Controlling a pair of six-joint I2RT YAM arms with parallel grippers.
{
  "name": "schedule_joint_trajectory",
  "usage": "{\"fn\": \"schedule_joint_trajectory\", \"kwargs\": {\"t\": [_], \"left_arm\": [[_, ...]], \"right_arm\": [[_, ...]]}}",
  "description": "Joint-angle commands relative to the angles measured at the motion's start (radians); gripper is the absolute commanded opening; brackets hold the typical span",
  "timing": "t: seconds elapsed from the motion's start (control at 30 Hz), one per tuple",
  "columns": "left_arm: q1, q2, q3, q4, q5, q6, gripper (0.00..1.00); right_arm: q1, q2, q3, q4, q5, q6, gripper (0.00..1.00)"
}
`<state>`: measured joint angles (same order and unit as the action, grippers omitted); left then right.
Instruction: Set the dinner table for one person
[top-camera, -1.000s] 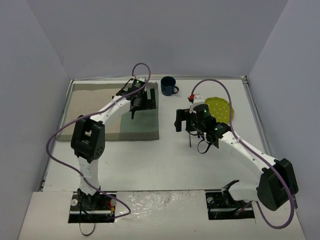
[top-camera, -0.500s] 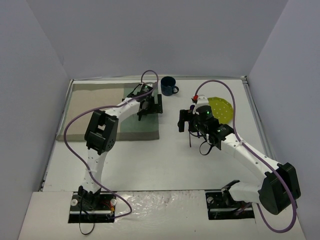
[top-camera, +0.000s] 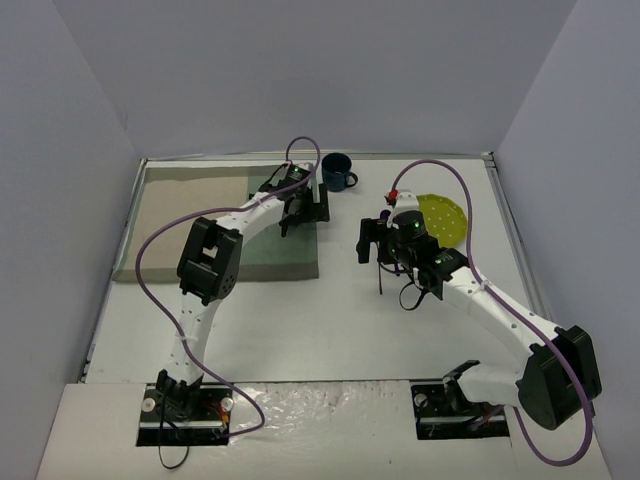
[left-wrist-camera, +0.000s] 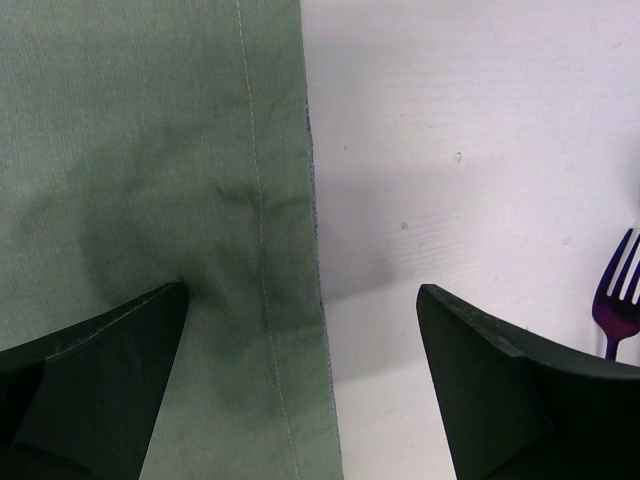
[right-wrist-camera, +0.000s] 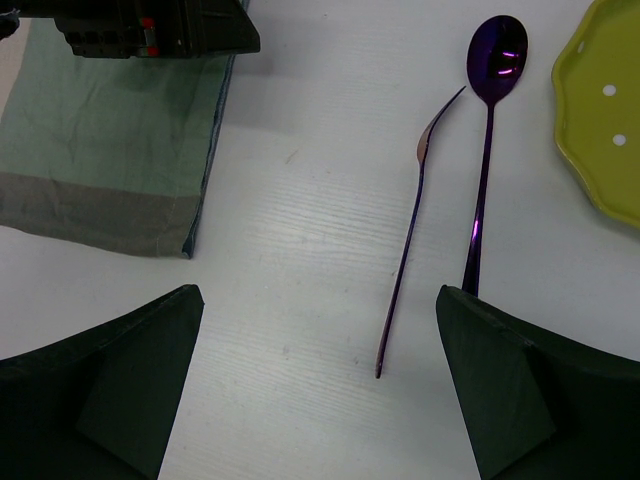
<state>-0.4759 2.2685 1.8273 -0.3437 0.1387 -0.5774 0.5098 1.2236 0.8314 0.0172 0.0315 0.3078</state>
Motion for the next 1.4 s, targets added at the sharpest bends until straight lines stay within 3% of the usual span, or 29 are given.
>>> {"fn": "schedule_joint_trajectory", "kwargs": {"t": [0.0, 0.5, 0.87, 1.0, 1.1, 1.37], "left_arm": [[-0.001, 0.005, 0.061, -0.005, 0.010, 0.011, 0.97], [-0.003, 0.045, 0.144, -0.034, 0.027, 0.021, 0.97], [-0.004, -0.224, 0.165, -0.196, -0.082, 0.091, 0.97], [0.002, -0.362, 0.125, -0.322, -0.238, 0.136, 0.97], [0.031, -0.490, 0.029, -0.377, -0.298, 0.151, 0.97], [0.196, -0.871, -0.348, -0.403, -0.254, 0.152, 0.97]], "right_arm": [[-0.007, -0.033, 0.011, 0.026, 0.022, 0.010, 1.00], [-0.014, -0.042, 0.010, 0.021, 0.029, 0.015, 1.00], [-0.051, -0.073, 0.058, 0.023, 0.141, 0.085, 1.00], [-0.123, -0.073, 0.048, 0.024, 0.215, 0.152, 1.00], [-0.239, -0.067, 0.032, 0.029, 0.185, 0.219, 1.00], [-0.565, 0.047, -0.025, 0.016, 0.067, 0.454, 0.99]]}}
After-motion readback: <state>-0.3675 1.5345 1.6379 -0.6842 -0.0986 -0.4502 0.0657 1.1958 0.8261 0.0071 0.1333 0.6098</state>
